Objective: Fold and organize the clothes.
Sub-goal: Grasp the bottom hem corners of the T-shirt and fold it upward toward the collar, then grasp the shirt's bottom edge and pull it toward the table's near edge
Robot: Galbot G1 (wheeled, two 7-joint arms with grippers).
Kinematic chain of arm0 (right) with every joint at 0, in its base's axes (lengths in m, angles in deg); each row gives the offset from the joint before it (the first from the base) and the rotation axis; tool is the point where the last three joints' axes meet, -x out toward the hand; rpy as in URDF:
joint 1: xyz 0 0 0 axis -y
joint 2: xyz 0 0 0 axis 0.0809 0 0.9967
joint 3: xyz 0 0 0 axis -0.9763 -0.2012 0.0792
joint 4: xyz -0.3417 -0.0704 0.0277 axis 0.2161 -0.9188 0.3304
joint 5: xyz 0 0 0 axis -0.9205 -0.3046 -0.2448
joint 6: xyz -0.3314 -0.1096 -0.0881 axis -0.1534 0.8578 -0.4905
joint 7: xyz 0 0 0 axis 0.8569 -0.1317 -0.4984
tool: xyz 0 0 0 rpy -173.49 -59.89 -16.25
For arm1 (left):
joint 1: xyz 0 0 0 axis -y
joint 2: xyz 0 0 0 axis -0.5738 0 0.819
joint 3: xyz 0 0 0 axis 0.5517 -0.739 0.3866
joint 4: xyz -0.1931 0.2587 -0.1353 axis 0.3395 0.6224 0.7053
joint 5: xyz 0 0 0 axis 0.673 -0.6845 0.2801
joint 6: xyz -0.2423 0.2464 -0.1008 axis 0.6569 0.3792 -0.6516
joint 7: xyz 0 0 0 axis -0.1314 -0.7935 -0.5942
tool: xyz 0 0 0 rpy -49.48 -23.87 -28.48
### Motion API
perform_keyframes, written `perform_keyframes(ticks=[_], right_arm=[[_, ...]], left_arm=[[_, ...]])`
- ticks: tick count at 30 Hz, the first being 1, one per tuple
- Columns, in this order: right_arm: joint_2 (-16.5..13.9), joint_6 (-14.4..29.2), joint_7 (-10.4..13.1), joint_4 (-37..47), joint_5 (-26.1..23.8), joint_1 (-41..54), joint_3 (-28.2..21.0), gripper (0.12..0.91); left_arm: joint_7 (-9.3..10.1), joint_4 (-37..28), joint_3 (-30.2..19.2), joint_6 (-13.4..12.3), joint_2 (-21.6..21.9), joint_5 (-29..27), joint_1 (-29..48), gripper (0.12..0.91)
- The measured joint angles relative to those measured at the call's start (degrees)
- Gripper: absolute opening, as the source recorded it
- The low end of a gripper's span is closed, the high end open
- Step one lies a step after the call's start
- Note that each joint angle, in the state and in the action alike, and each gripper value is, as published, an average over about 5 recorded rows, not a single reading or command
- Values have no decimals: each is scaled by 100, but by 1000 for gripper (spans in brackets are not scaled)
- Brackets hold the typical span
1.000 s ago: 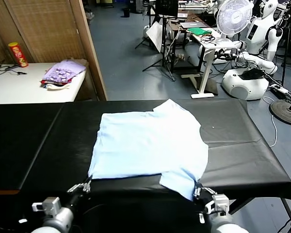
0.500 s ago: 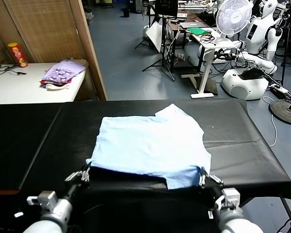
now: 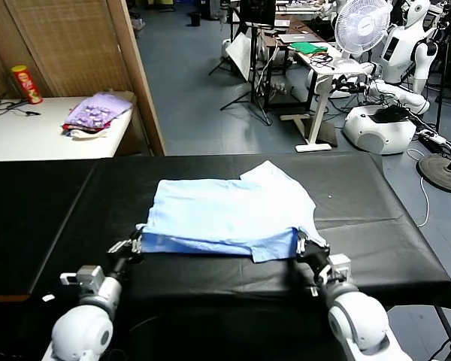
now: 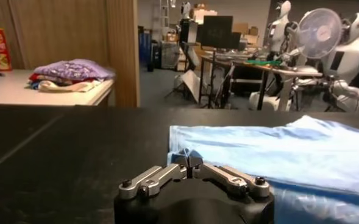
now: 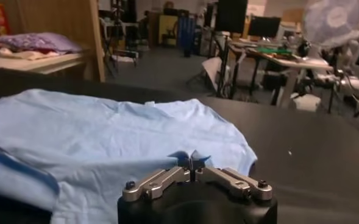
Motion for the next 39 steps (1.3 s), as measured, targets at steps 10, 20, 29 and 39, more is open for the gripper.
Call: perform_keyframes(ticks=[10,20,29,39], right_arm=[[-138,19,25,-531,17,-446,269,581],[20,70,208,-960,105,-1315,781,756],[189,28,307,-965,257,-1654,989,688],[204,57,327,-953,282,-1700,1009,308]], left_arm=[[6,-423,-145,-86,-64,-413,258,213],[-52,-210,2,-11,-3,-283,-94,720],[-143,-242,112,192,63,377,-207,793],[-210,-328,130,218,66,621,-213,328]])
